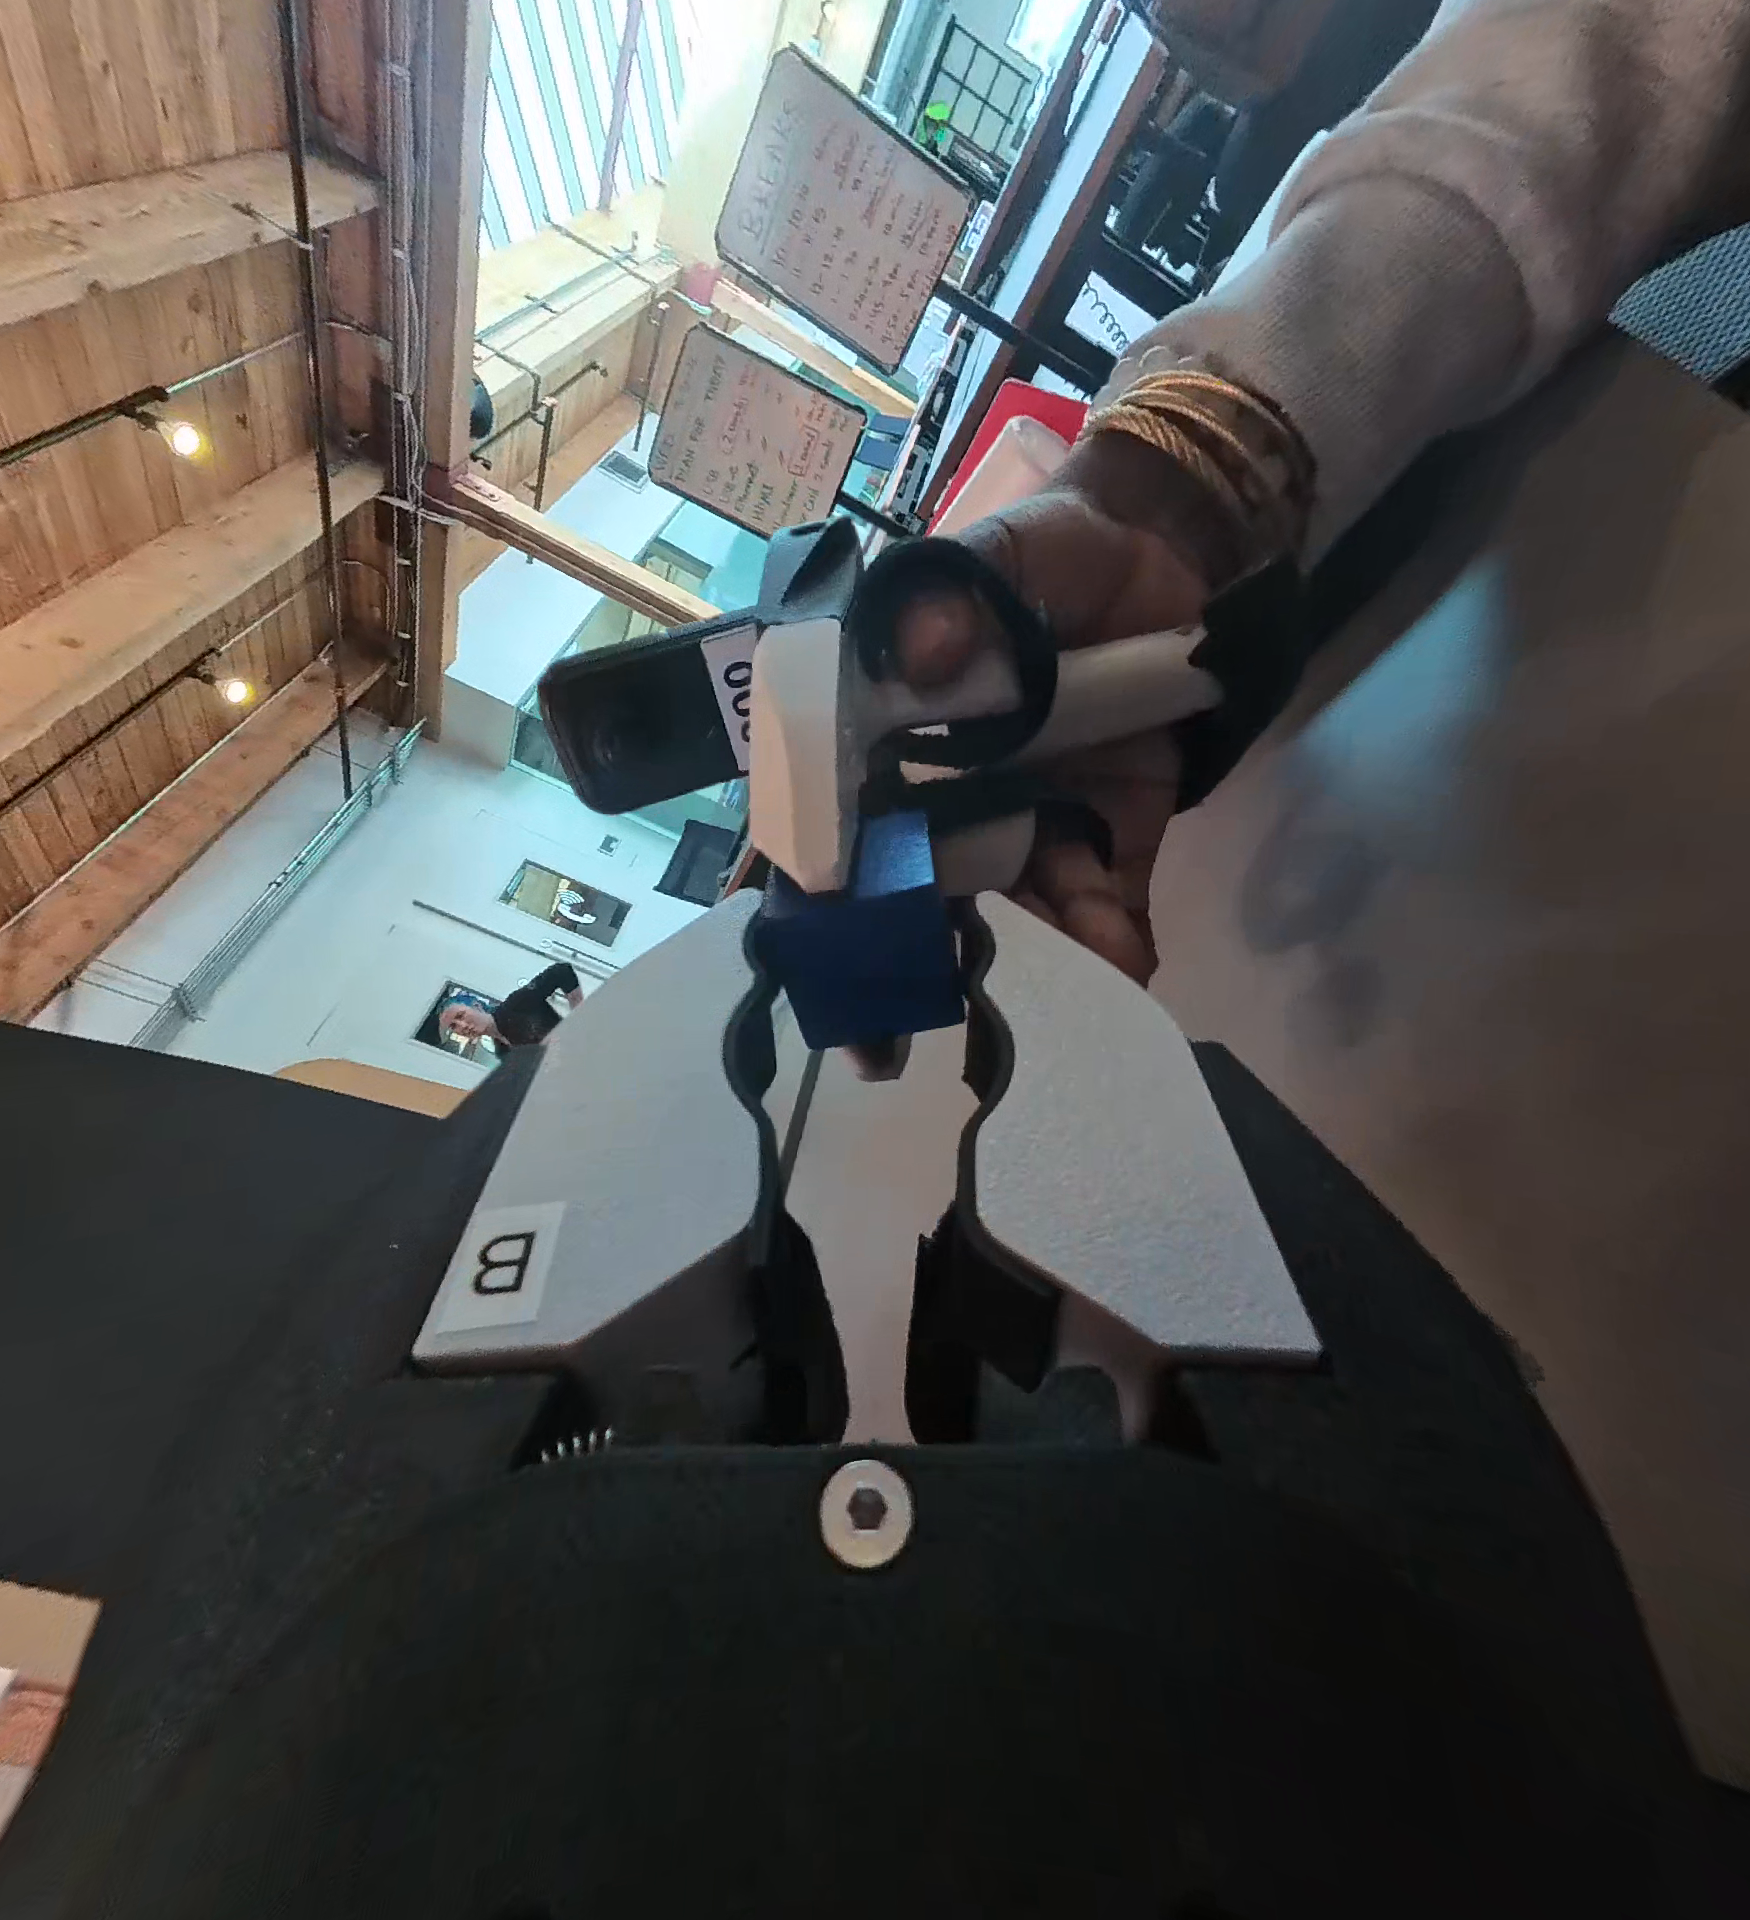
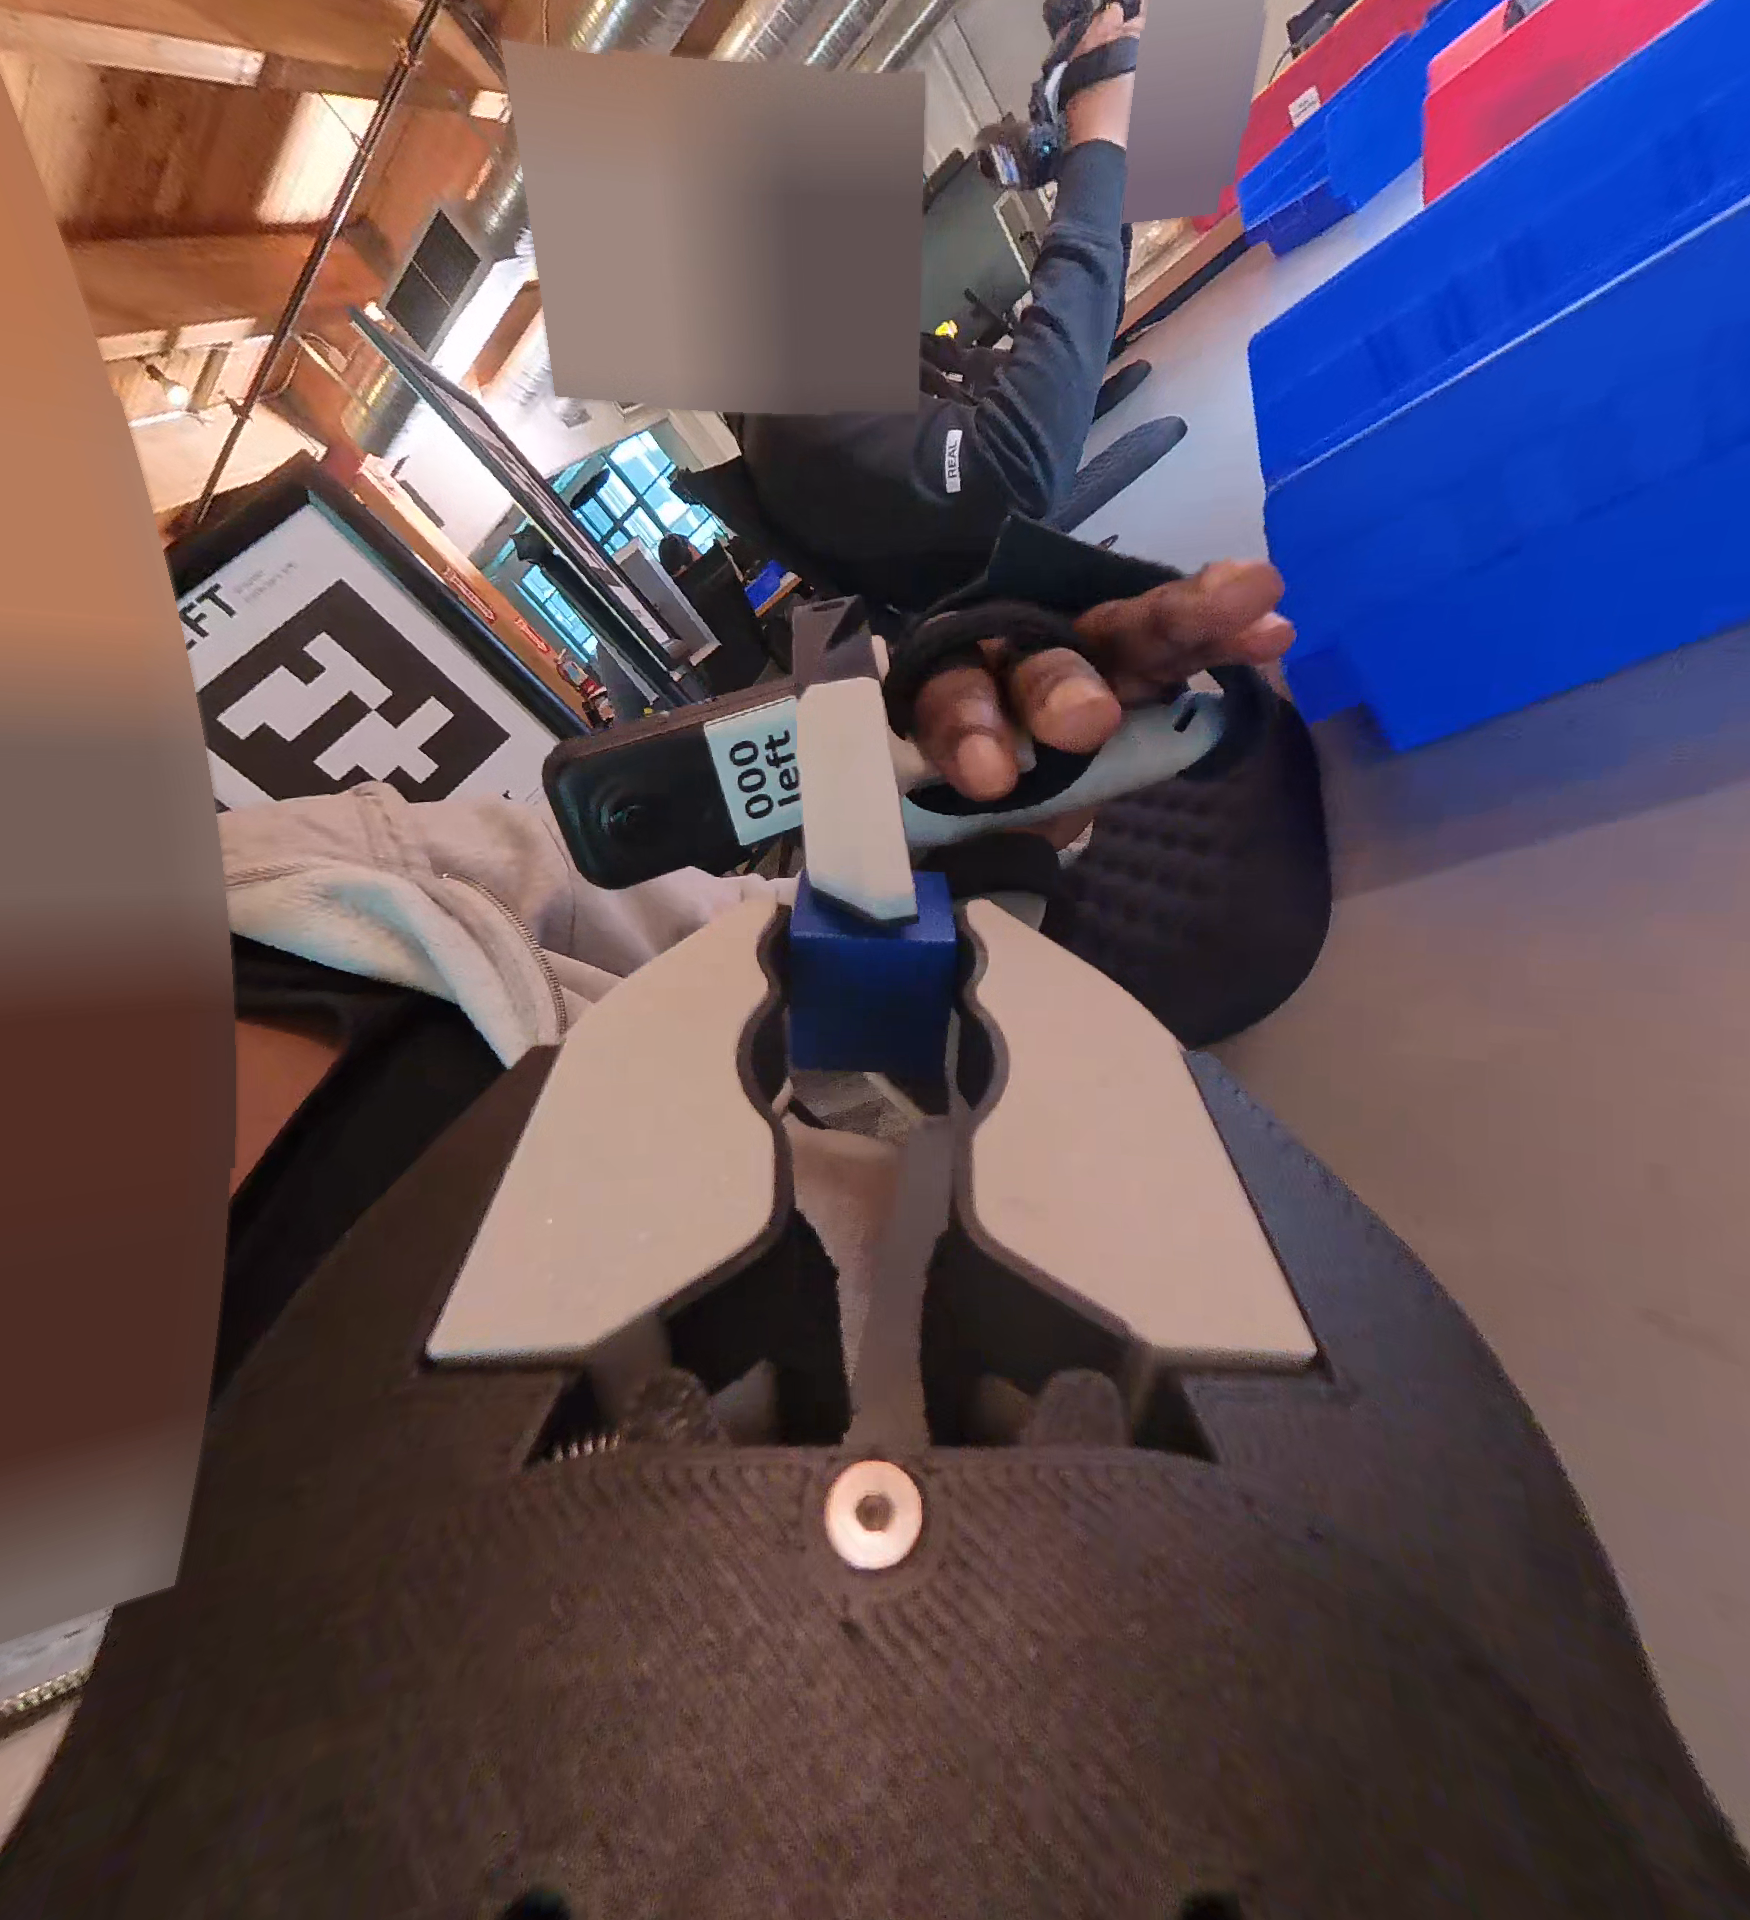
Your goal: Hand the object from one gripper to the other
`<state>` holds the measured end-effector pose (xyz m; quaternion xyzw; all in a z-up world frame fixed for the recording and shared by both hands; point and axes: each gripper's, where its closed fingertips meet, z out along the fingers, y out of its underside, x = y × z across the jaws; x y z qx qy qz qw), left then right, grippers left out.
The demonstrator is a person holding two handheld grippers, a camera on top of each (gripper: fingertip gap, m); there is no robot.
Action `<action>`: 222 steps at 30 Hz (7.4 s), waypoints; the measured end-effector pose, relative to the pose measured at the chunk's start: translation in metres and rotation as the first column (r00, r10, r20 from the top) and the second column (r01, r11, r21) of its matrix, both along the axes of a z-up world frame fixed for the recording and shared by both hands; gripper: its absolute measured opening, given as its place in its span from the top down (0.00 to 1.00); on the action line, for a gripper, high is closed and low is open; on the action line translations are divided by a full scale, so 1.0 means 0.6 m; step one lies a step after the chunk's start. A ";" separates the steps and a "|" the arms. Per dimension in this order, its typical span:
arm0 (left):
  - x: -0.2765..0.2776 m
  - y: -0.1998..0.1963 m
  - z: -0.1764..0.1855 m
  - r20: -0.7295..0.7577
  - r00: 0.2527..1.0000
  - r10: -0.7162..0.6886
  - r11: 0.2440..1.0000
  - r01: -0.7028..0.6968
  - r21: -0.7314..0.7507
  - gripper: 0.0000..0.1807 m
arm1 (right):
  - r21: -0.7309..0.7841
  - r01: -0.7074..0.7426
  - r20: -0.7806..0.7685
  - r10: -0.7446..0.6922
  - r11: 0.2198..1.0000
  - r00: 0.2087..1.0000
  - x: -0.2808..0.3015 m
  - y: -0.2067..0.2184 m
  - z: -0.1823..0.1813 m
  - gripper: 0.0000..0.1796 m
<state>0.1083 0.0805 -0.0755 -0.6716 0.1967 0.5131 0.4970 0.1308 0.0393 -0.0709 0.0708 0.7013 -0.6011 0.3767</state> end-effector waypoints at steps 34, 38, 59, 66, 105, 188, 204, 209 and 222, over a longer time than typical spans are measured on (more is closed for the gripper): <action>0.020 -0.019 0.057 0.635 0.560 -0.532 0.806 0.104 0.583 0.63 | -0.464 0.156 -0.827 -0.489 0.872 0.278 -0.023 -0.003 0.025 0.84; 0.015 -0.021 0.054 0.397 0.875 -0.276 0.917 0.116 0.383 0.56 | -0.309 0.194 -0.569 -0.344 0.931 0.746 -0.022 0.004 0.030 0.84; 0.016 -0.014 0.038 0.263 0.952 -0.153 0.963 0.085 0.254 0.84 | -0.120 0.101 -0.136 -0.117 0.988 0.984 -0.008 -0.003 0.020 0.65; 0.022 -0.042 0.061 0.713 0.327 -0.620 0.767 0.062 0.638 0.84 | -0.527 0.166 -0.804 -0.552 0.834 0.219 -0.031 -0.005 0.038 0.44; 0.008 0.004 -0.005 0.008 1.000 -0.010 1.000 0.010 -0.004 0.83 | 0.026 0.018 -0.063 -0.016 1.000 0.998 0.011 -0.007 -0.012 0.84; 0.017 -0.035 0.064 0.386 0.871 -0.303 0.896 0.123 0.426 0.55 | -0.374 0.258 -0.703 -0.453 0.891 0.548 -0.030 -0.002 0.027 0.84; 0.009 -0.021 0.028 0.199 0.976 -0.085 0.981 0.047 0.188 0.83 | -0.125 0.118 -0.141 -0.136 0.985 0.981 -0.003 -0.008 0.015 0.64; 0.015 -0.051 0.066 0.593 0.664 -0.456 0.837 0.092 0.540 0.83 | -0.456 0.197 -0.601 -0.464 0.868 0.651 -0.012 -0.001 0.049 0.50; 0.062 -0.013 -0.003 0.861 0.063 -0.505 0.858 0.148 0.492 0.84 | -0.507 -0.028 -0.817 -0.491 0.861 -0.302 0.005 -0.014 0.003 0.84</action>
